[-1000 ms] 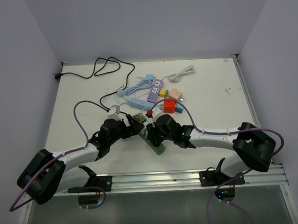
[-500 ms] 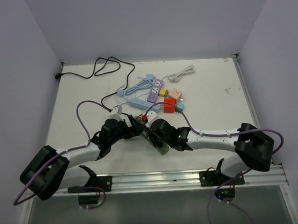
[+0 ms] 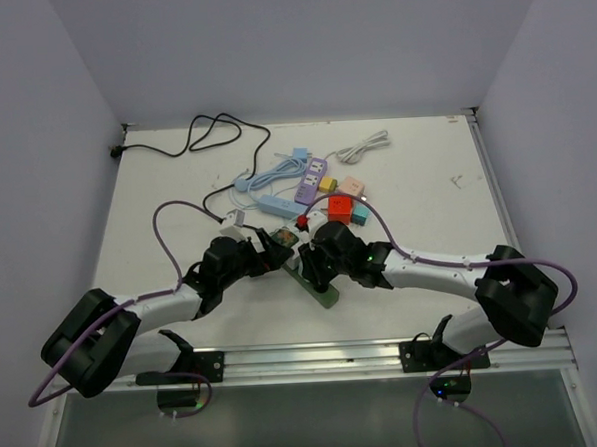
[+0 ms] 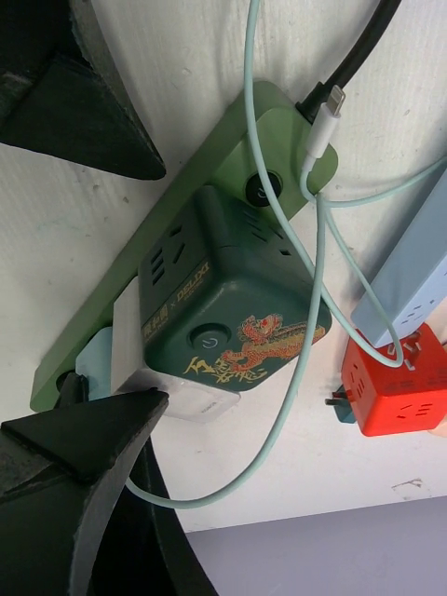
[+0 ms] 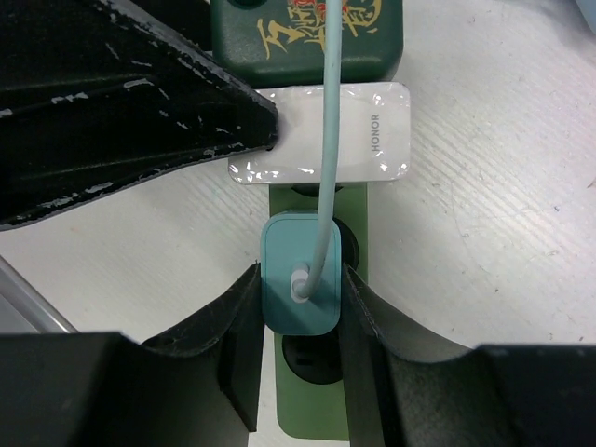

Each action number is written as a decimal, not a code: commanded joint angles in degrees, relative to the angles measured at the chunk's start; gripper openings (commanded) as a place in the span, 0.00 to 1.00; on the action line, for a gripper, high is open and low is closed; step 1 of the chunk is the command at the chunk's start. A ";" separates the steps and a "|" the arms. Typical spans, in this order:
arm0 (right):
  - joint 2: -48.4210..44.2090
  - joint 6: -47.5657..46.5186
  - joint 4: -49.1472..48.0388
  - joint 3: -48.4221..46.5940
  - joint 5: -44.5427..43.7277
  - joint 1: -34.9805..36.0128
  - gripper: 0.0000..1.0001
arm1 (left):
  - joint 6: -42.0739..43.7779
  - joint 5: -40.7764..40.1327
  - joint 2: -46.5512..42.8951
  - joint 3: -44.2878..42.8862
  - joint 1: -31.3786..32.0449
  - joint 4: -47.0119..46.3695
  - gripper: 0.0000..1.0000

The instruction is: Pull the plug off the socket

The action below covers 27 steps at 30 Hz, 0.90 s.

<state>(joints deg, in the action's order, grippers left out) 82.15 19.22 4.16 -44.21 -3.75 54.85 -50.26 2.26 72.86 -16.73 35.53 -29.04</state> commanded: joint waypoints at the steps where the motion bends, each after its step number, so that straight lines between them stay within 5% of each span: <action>1: -5.25 3.28 -10.14 -1.15 3.57 -2.82 0.20 | 4.47 -5.87 2.82 4.34 -0.46 16.03 0.95; 5: -4.54 1.79 -8.91 -2.46 3.93 -1.94 0.19 | 4.47 -5.95 2.64 4.34 -0.46 15.94 0.95; 10: -2.79 -2.17 -2.78 -7.81 -9.04 5.33 0.19 | 4.64 -5.87 3.69 3.90 -0.37 15.68 0.95; 17: -1.03 -2.79 1.28 -11.08 -15.14 7.90 0.21 | 4.38 -5.86 3.96 4.08 -0.37 15.50 0.94; 27: -4.28 2.57 -3.81 -5.45 2.34 -2.20 0.24 | 4.47 -5.78 3.69 4.16 -0.37 15.76 0.92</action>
<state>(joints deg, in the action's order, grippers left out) 83.46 19.09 10.52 -48.18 -5.06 55.31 -50.46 2.55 73.14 -16.32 35.53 -30.22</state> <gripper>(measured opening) 0.356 0.933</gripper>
